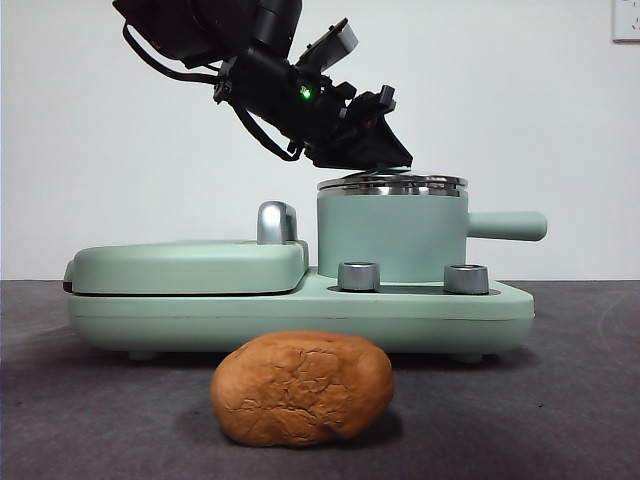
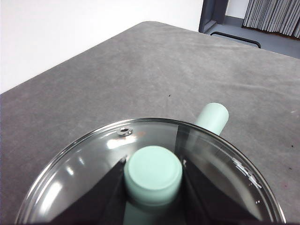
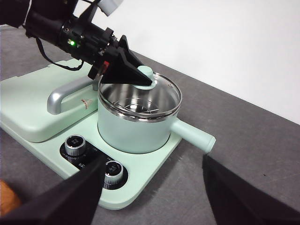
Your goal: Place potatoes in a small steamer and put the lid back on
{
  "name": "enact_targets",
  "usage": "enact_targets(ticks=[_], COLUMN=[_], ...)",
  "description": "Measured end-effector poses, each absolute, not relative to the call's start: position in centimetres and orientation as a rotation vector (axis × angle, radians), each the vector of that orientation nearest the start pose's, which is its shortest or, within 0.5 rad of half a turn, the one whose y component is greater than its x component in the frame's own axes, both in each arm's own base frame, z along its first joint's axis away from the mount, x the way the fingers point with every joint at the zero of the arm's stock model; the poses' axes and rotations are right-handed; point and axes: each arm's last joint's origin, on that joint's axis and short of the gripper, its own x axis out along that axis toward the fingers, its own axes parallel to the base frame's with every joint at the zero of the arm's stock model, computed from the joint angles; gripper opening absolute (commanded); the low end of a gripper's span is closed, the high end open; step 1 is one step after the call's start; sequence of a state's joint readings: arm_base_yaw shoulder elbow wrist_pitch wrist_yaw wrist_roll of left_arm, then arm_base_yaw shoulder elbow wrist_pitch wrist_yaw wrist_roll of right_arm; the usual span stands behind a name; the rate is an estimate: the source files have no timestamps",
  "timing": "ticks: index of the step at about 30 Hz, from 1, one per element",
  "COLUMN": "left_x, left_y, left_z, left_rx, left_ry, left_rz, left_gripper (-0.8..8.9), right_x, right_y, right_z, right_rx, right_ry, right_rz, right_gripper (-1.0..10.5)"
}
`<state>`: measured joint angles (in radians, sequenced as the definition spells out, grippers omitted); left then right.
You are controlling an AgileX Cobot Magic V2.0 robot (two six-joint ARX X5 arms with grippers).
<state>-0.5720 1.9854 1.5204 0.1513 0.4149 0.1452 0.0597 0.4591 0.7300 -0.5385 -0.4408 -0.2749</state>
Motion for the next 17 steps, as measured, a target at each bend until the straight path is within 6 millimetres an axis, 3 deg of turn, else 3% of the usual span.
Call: enact_targets(ticks=[4, 12, 17], left_x=[37.8, 35.4, 33.9], left_y=[-25.7, -24.1, -22.5], left_z=[27.1, 33.1, 35.0], left_rx=[0.157, 0.143, 0.127], left_ry=[0.239, 0.101, 0.164], left_rz=[-0.997, -0.988, -0.977], left_gripper=[0.15, 0.15, 0.17], right_x=[9.3, 9.3, 9.3], right_y=[1.8, 1.8, 1.8], right_z=[31.9, 31.9, 31.9], right_rx=[-0.217, -0.217, -0.216], right_ry=[0.195, 0.195, 0.195], right_rz=[0.53, 0.53, 0.532], right_gripper=[3.2, 3.2, 3.2])
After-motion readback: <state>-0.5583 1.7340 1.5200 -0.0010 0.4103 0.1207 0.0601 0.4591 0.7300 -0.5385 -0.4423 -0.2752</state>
